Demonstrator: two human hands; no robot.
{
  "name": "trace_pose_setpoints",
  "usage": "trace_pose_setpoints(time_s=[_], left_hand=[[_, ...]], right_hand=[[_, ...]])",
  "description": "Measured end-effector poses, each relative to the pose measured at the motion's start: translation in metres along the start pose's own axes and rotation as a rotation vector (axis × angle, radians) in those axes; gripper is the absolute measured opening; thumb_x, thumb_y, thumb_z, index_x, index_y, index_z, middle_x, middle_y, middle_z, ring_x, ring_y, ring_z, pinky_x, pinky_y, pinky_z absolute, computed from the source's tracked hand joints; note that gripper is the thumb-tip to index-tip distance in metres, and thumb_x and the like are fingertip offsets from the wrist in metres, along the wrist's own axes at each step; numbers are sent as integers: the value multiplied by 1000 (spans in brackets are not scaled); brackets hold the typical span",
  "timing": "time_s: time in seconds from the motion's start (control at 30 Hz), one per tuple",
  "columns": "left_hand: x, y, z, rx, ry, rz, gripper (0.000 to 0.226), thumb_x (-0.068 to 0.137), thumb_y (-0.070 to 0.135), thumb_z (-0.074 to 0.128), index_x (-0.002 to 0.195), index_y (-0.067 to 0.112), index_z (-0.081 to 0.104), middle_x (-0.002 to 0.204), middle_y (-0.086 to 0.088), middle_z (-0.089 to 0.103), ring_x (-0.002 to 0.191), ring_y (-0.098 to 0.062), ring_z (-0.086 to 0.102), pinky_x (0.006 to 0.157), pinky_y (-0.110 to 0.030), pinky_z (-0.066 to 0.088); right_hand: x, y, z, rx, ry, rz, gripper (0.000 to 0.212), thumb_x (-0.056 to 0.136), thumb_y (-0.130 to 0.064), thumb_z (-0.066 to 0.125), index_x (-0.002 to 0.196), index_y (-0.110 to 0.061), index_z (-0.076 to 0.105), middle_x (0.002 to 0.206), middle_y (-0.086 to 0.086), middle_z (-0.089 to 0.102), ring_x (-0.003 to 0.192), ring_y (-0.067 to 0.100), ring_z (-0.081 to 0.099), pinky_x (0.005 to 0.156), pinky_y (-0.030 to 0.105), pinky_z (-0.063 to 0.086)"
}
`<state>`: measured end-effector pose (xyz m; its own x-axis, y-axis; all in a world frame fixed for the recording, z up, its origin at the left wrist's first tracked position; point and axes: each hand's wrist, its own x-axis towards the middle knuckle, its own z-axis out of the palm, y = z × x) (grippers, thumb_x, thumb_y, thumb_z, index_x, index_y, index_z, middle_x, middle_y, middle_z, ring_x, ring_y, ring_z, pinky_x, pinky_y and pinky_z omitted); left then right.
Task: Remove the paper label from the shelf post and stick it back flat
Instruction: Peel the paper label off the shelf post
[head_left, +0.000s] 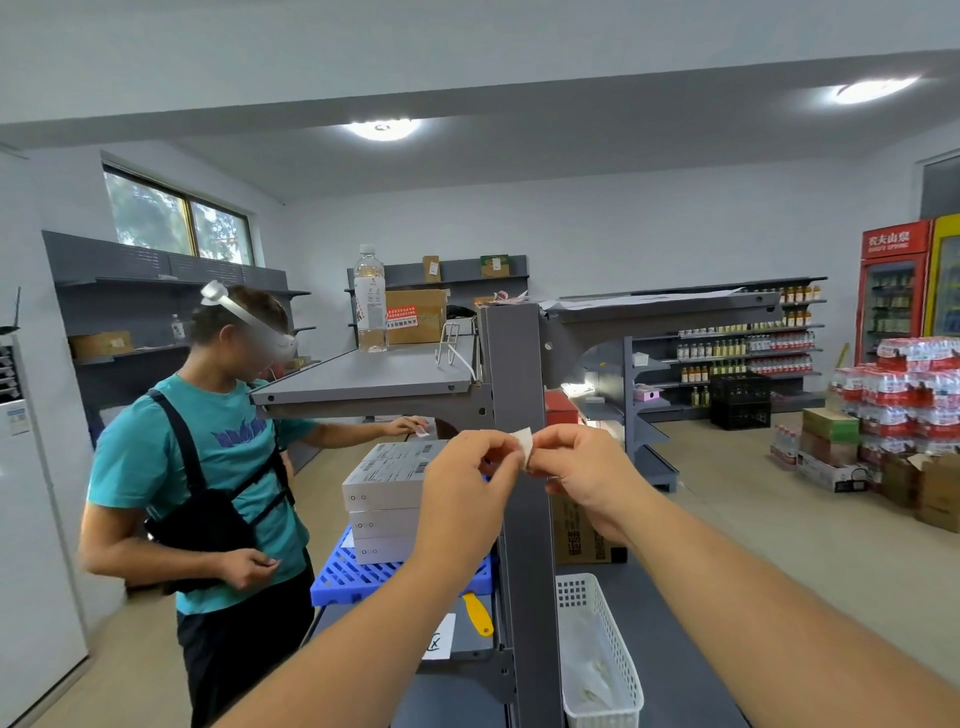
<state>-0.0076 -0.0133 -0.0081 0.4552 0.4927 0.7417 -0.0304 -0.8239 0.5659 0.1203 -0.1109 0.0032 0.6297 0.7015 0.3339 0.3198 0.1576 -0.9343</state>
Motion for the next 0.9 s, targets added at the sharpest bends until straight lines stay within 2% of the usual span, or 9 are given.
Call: trace_pose_setpoints(time_s=[0.1,0.23,0.37,0.43,0.53,0.6,0.7,0.8,0.9], left_hand=[[2,-1,2,46,2,48,11,95,23,71,104,22,79,103,11,64,92,0,61,76,-3,46],[1,-4,1,62,-21,120,19,94,24,73,112,25,79,115,17,62,102,5,58,84,-3,44],[2,-7,2,134,-35,115,19,93,21,74,112,25,78,105,14,70,90,2,63,82,-8,51],[3,-7,2,132,-24,70,17,94,20,73,109,26,78,97,13,70,84,2,63,76,-4,48],[3,-7,4,85,-39,5,12,95,21,71,104,27,78,92,13,69,82,0,64,72,-4,48],[3,-5,6,83,-62,-9,11,97,23,69,102,29,77,89,13,70,82,-2,64,68,-7,49],[3,-2,7,12,-66,-52,10,96,21,68,101,30,71,84,11,72,80,-3,67,66,-12,50],[3,1,9,-96,-50,-99,19,94,18,72,103,28,58,84,9,73,80,-2,69,67,-12,53],[-1,2,13,-86,-26,-81,12,93,19,75,95,28,67,84,12,72,84,3,68,71,-8,52]], right_hand=[[0,1,2,173,-42,71,13,94,-6,72,101,-9,82,103,14,78,88,19,65,68,28,53],[-1,0,-3,349,-61,118,28,98,-1,67,83,-14,87,90,8,73,78,16,59,68,27,53],[-2,1,-8,424,-99,150,21,102,-4,62,96,-2,82,83,6,72,76,14,60,71,27,53],[-2,1,-10,360,-121,119,18,100,-6,65,103,2,81,83,4,74,78,13,63,73,27,55],[-2,2,-13,226,-116,48,15,96,-8,73,106,-6,83,102,9,81,94,18,72,87,30,59],[-3,4,-13,229,-120,26,16,94,-7,74,108,-8,82,109,11,81,101,21,74,94,33,60],[-4,6,-13,246,-135,9,19,94,-5,75,112,-4,81,111,16,80,97,20,76,91,31,63],[-3,7,-16,156,-98,-39,17,92,-5,76,108,-2,81,104,18,81,88,18,76,83,27,64],[1,9,-21,67,-63,-73,11,93,-8,76,101,-3,82,89,14,81,78,16,73,82,30,65]])
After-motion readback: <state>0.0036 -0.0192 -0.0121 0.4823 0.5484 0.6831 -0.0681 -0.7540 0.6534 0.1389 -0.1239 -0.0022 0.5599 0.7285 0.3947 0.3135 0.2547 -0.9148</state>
